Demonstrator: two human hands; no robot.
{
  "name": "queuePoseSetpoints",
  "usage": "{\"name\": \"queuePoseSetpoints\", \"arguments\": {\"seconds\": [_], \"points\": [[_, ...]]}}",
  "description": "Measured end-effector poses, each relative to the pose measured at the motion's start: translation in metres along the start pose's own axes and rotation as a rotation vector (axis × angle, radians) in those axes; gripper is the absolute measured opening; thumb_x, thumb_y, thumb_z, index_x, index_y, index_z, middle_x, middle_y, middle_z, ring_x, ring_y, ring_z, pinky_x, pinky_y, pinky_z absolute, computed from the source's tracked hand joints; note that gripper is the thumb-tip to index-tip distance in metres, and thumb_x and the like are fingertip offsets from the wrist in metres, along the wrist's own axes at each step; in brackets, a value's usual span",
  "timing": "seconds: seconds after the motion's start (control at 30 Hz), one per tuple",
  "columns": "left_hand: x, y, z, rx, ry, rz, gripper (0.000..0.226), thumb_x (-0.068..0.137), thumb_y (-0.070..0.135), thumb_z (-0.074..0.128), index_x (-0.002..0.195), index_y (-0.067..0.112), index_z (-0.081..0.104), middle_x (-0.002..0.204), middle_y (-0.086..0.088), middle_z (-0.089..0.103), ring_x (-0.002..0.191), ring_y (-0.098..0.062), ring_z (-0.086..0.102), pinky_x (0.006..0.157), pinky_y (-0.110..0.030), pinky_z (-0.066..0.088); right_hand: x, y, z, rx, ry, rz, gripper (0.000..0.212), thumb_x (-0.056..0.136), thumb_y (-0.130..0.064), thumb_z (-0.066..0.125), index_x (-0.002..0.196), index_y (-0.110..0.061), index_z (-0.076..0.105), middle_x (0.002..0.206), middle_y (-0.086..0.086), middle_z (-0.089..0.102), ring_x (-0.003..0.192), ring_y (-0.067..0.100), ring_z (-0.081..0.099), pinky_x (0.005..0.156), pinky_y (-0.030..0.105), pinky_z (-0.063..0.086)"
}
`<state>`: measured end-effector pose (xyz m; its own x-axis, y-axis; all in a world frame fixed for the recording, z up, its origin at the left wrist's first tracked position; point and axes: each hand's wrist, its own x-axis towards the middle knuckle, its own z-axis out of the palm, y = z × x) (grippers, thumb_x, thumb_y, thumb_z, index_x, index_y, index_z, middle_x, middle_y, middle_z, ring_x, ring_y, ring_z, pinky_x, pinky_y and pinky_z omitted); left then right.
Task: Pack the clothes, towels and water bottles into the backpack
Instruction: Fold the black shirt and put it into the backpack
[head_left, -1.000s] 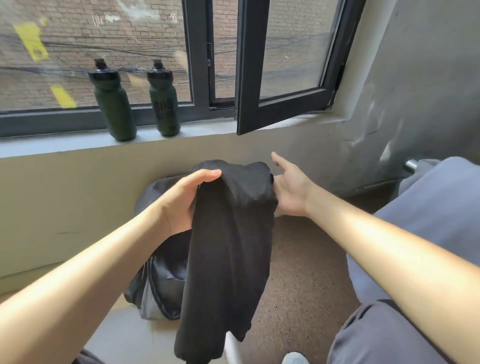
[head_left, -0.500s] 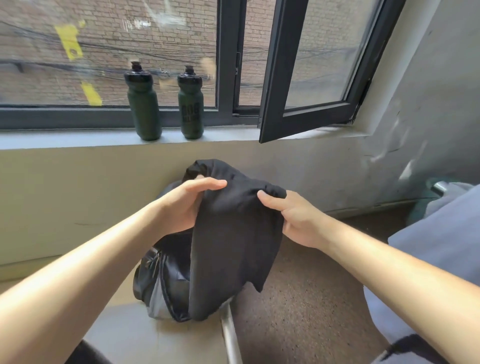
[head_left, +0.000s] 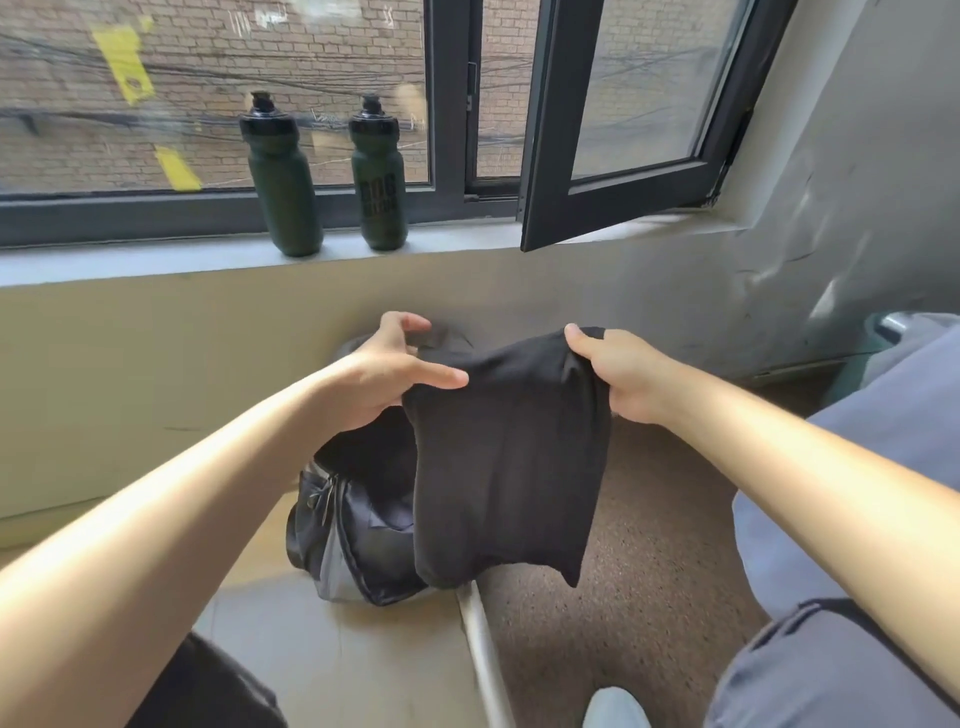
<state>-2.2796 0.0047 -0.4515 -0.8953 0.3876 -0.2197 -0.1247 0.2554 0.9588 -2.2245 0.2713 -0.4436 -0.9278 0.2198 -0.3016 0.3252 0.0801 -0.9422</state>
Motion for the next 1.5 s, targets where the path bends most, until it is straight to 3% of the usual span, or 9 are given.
{"name": "queuePoseSetpoints", "arguments": {"seconds": [0.33,0.5,0.57,0.7,0.97,1.13,1.27,1.4,1.5], "points": [[-0.009,0.002,0.013,0.836,0.092,0.254,0.068,0.072,0.017,0.087,0.136,0.022,0.062,0.135,0.002,0.057,0.125,-0.019,0.054,0.092,-0.025,0.039,-0.005,-0.007,-0.009,-0.089,-0.075,0.094,0.056,0.087,-0.021,0.08,0.129,0.0,0.051,0.125,0.002,0.061,0.112,0.019,0.064,0.095,0.044,0.051],[-0.007,0.005,0.007,0.871,0.126,0.217,0.031,0.086,0.026,0.077,0.116,0.019,0.075,0.105,-0.005,0.072,0.096,-0.025,0.065,0.078,-0.031,0.049,-0.014,-0.002,-0.002,-0.549,-0.365,-0.189,0.091,0.075,-0.014,0.088,0.149,-0.04,0.041,0.148,-0.007,0.04,0.132,0.013,0.047,0.106,0.031,0.042],[-0.006,0.005,0.003,0.868,0.132,0.228,0.012,0.091,0.027,0.072,0.086,0.016,0.075,0.077,-0.006,0.067,0.076,-0.027,0.061,0.066,-0.033,0.045,-0.014,0.002,0.005,-0.796,-0.306,-0.334,0.076,0.075,-0.008,0.085,0.14,-0.034,0.054,0.131,-0.007,0.057,0.114,0.012,0.058,0.09,0.024,0.05],[-0.009,0.007,-0.002,0.808,0.12,0.174,0.052,0.091,0.036,0.072,0.054,0.015,0.043,0.057,-0.006,0.039,0.057,-0.025,0.036,0.058,-0.033,0.027,-0.007,0.003,0.011,-1.085,-0.116,-0.499,0.004,0.09,-0.015,0.072,0.091,-0.019,0.072,0.081,-0.004,0.067,0.083,0.022,0.062,0.064,0.026,0.044],[-0.012,0.009,-0.001,0.873,0.161,0.31,0.063,0.082,0.053,0.076,0.061,0.004,0.043,0.064,-0.011,0.039,0.061,-0.027,0.037,0.057,-0.036,0.028,0.008,0.005,0.004,-1.115,0.163,-0.417,0.039,0.094,-0.036,0.066,0.06,-0.024,0.052,0.079,0.002,0.047,0.095,0.035,0.044,0.08,0.039,0.034],[-0.012,0.011,0.013,0.735,0.249,0.54,0.058,0.083,0.047,0.08,0.062,0.004,0.048,0.059,-0.009,0.04,0.06,-0.026,0.033,0.056,-0.037,0.028,-0.001,-0.009,0.007,-1.214,0.121,-0.458,0.014,0.088,-0.036,0.071,0.092,-0.024,0.066,0.112,0.001,0.061,0.123,0.033,0.037,0.089,0.041,0.025],[-0.014,0.013,0.025,0.693,0.193,0.736,0.023,0.083,0.036,0.084,0.081,0.014,0.077,0.065,0.003,0.065,0.064,-0.021,0.057,0.061,-0.035,0.045,-0.032,-0.03,0.02,-0.984,-0.218,-0.546,0.078,0.073,-0.046,0.08,0.142,-0.048,0.046,0.151,-0.018,0.042,0.145,0.008,0.027,0.112,0.033,0.028],[-0.019,0.019,0.032,0.489,0.241,0.782,0.017,0.079,0.03,0.088,0.087,0.018,0.078,0.078,0.01,0.072,0.074,-0.01,0.066,0.07,-0.031,0.053,-0.043,-0.034,0.047,-0.757,-0.338,-0.601,0.028,0.083,-0.03,0.08,0.11,-0.028,0.073,0.102,-0.014,0.074,0.097,0.003,0.067,0.083,0.022,0.051],[-0.023,0.021,0.03,0.239,0.242,0.64,0.042,0.069,0.041,0.093,0.095,0.021,0.067,0.088,0.006,0.068,0.077,-0.01,0.064,0.072,-0.028,0.054,-0.038,-0.029,0.053,-0.704,-0.275,-0.635,0.015,0.09,-0.026,0.076,0.076,-0.022,0.074,0.062,-0.016,0.061,0.06,0.004,0.054,0.064,0.022,0.043]]}}
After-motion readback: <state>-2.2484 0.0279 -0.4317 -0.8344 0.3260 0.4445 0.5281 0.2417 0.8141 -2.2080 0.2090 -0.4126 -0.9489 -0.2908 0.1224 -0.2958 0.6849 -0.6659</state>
